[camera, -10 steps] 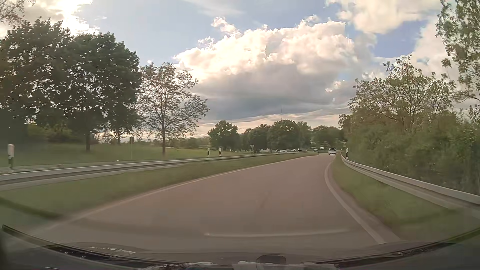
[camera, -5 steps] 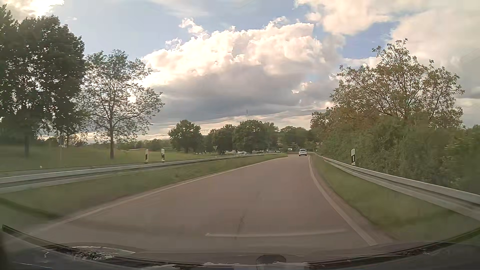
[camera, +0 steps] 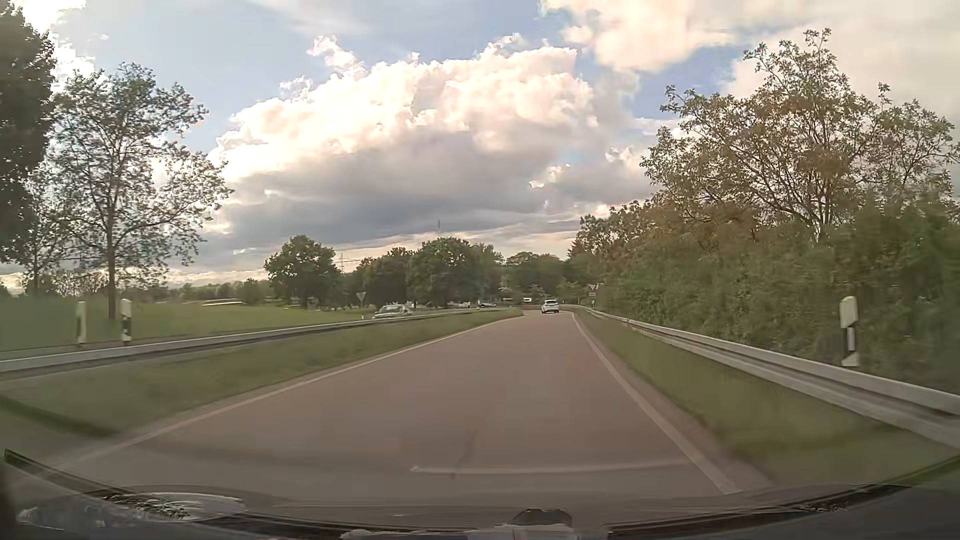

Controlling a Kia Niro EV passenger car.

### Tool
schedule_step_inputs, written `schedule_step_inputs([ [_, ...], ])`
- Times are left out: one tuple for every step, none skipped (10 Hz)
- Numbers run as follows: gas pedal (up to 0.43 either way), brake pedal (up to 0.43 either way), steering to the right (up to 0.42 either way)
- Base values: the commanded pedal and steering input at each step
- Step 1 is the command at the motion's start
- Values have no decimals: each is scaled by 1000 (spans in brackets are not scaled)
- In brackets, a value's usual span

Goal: Follow the waypoints while adhering to traffic rules and regulations

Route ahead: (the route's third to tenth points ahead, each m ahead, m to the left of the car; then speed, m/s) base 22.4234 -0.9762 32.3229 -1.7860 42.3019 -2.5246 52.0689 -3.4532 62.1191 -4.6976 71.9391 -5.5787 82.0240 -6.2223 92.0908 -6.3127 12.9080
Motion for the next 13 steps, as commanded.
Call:
schedule_step_inputs([
  [98,0,54],
  [110,0,48],
  [110,0,41],
  [118,0,37],
  [118,0,32],
  [118,0,27],
  [118,0,20],
  [130,0,13],
  [130,0,8],
  [130,0,6],
  [130,0,6],
  [130,0,6],
  [130,0,6],
])
